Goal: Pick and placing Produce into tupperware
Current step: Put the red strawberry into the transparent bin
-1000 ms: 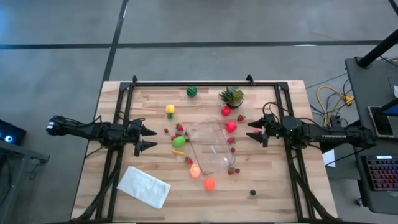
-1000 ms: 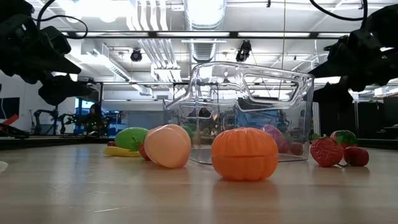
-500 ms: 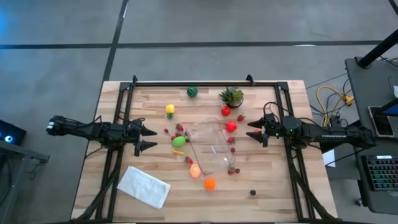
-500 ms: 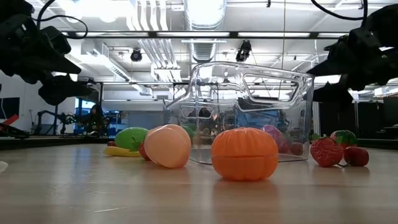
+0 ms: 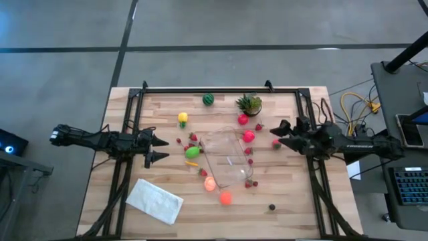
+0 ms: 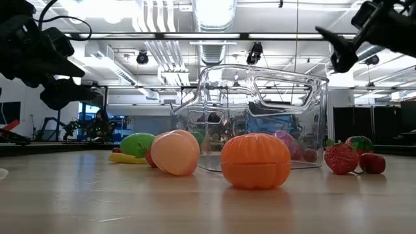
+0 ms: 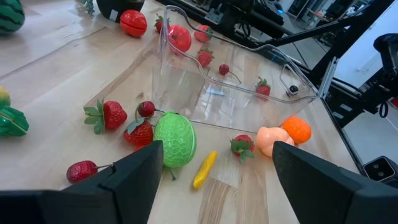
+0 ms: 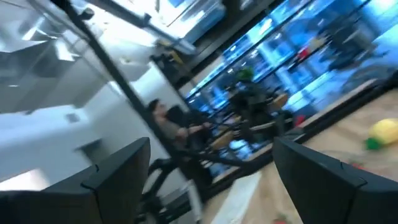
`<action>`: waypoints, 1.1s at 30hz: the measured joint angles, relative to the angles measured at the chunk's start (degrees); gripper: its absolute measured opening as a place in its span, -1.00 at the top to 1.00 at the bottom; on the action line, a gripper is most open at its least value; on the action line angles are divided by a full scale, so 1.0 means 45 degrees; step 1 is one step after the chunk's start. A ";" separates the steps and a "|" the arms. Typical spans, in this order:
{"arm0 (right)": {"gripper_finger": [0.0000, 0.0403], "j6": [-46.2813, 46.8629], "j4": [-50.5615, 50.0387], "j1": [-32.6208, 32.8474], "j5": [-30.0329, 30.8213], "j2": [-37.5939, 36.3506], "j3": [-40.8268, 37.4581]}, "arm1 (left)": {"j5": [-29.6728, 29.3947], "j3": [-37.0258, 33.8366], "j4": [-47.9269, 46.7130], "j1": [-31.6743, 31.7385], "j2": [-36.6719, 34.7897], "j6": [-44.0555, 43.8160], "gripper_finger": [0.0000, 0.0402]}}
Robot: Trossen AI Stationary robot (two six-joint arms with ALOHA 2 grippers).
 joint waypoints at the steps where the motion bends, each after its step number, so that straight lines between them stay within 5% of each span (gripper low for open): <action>1: -0.63 0.0205 -0.0156 0.0000 -0.0324 0.0042 0.0203 | 0.0000 0.0000 -0.0004 -0.0005 0.0000 -0.0002 -0.43; 7: -0.63 -0.3736 -0.4448 0.0005 -0.1845 0.1153 0.3128 | 0.0000 0.0000 -0.0004 -0.0005 0.0000 -0.0002 -0.43; 12: -0.63 -0.5840 -1.0088 0.0000 0.3784 0.3425 0.6341 | 0.0000 0.0000 0.0001 -0.0005 0.0000 0.0002 -0.43; 15: -0.63 -0.4286 -1.2214 -0.0009 0.6945 0.5113 0.7943 | 0.0000 0.0000 -0.0004 -0.0005 0.0000 0.0001 -0.43; 18: -0.63 -0.1937 -1.4680 -0.0027 0.8095 0.6882 0.9548 | 0.0000 0.0000 0.0000 -0.0003 0.0000 -0.0001 -0.43; 29: -0.63 0.4776 -2.3876 -0.0514 0.7434 1.2174 1.2979 | 0.0000 0.0000 -0.0002 -0.0005 0.0000 0.0001 -0.43; 33: -0.63 0.5074 -2.5136 -0.1044 0.6739 1.2920 1.2834 | 0.0000 0.0000 0.0001 -0.0004 0.0000 -0.0002 -0.43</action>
